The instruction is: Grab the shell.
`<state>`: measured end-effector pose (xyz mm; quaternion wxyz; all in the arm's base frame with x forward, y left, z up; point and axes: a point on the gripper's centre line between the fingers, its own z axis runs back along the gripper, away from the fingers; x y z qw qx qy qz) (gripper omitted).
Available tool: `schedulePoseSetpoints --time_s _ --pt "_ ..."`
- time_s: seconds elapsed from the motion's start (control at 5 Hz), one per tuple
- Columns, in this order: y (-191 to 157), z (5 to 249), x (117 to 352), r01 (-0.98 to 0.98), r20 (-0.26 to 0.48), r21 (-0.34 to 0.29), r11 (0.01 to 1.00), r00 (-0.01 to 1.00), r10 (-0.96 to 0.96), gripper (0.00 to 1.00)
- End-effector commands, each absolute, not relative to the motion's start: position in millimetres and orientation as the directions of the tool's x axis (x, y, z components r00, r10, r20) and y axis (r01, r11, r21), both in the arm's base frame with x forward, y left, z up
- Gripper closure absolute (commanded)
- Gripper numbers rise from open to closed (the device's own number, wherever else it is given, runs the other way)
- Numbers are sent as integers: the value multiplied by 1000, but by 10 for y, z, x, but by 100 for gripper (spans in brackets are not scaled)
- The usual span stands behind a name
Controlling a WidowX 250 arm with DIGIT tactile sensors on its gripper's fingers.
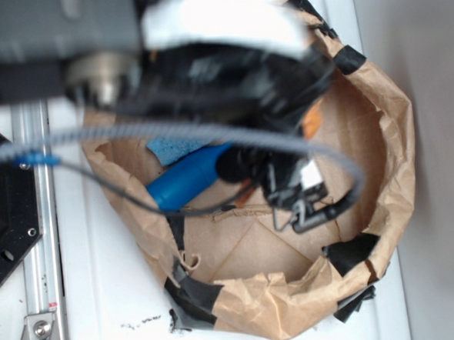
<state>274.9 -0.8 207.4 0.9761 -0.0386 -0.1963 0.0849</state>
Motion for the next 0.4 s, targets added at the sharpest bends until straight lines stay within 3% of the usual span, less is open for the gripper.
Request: schedulePoseSetpoints --time_s 0.0,0.2 --pt "-12 2172 2792 -150 273 48 987 953 132 100" --pt "9 2151 2784 -193 295 58 979 941 168 100"
